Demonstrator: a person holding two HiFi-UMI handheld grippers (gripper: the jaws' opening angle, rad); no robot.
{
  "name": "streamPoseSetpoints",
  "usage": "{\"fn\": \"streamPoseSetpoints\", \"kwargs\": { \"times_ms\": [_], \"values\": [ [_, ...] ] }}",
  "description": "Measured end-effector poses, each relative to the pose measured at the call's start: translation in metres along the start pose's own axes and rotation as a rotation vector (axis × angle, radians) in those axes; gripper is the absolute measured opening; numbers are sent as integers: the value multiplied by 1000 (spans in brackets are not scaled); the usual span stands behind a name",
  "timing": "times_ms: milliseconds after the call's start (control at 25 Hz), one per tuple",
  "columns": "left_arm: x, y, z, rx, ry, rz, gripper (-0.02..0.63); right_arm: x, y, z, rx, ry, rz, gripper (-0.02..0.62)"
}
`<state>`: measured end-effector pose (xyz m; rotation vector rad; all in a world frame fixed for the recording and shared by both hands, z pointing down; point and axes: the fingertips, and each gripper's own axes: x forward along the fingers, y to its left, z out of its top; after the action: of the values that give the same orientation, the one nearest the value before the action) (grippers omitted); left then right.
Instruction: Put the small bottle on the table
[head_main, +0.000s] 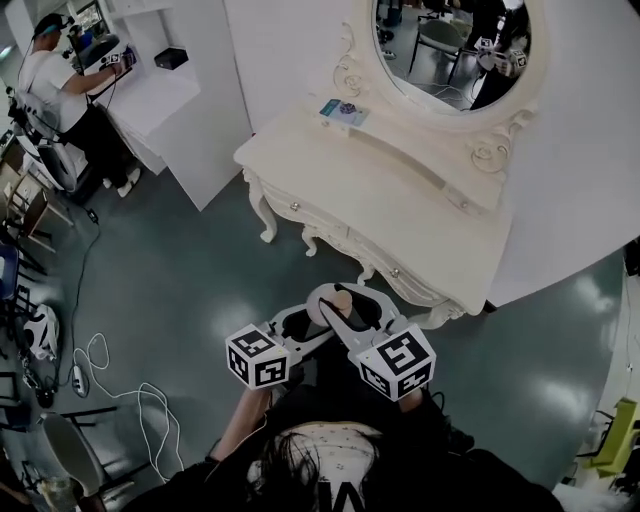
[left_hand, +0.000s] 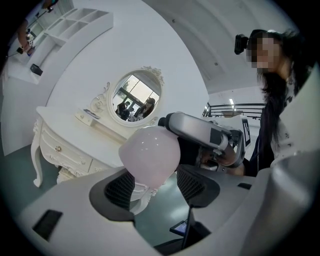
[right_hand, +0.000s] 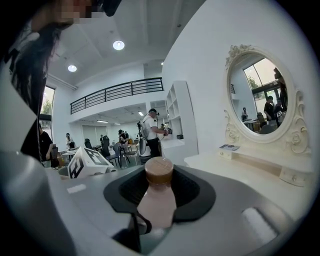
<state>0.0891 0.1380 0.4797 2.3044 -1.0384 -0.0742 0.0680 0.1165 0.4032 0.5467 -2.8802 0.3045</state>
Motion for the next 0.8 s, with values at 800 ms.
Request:
{"fn": "streamPoseSetpoints", "kwargs": {
  "times_ms": [800],
  "values": [
    [97, 113, 129, 42, -29, 77, 249, 96, -149, 76, -31, -55, 79, 143]
  ]
}}
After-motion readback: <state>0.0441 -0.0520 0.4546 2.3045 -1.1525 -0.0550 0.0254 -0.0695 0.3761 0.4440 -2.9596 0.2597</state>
